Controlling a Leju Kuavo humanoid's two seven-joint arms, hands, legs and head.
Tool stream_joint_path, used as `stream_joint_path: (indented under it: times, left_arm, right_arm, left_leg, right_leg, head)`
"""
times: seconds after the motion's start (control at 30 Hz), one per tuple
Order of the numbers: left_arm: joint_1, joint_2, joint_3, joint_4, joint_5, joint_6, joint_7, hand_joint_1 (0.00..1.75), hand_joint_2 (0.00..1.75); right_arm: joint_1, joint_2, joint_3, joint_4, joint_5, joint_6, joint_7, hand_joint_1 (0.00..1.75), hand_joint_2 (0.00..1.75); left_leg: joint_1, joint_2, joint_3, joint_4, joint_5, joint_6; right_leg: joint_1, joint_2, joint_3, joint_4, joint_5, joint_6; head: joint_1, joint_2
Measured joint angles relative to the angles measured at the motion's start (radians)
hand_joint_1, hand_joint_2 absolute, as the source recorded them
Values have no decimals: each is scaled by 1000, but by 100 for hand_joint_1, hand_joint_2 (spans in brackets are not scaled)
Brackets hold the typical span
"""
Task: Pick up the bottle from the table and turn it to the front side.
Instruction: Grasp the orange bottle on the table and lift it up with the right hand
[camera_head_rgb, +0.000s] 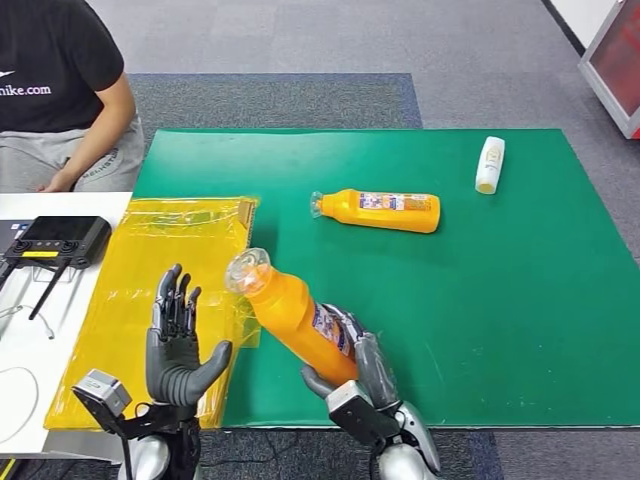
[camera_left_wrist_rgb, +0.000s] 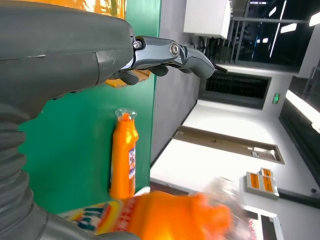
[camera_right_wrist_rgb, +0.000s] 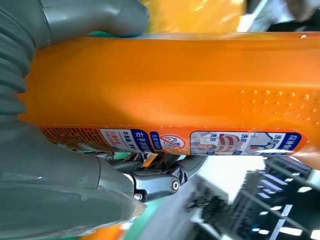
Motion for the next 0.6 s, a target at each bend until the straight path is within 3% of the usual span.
stream_joint_path:
  times: [0.23, 0.6]
  left_arm:
    - [-31, -5, -1, 20, -5, -50, 14, 0, 175]
    - [-65, -11, -36, 47, -34, -84, 17, 0, 175]
  right_arm:
    - [6, 0, 43, -84, -12, 5, -9, 175, 175]
    - [0, 0, 66, -70, -9, -24, -6, 175, 175]
  left_leg:
    - [0, 0, 0, 0, 0, 0]
    - [0, 0, 0, 0, 0, 0]
  right_leg:
    - [0, 0, 0, 0, 0, 0]
    - [0, 0, 0, 0, 0, 0]
  head:
    - [0, 0]
    - [0, 0]
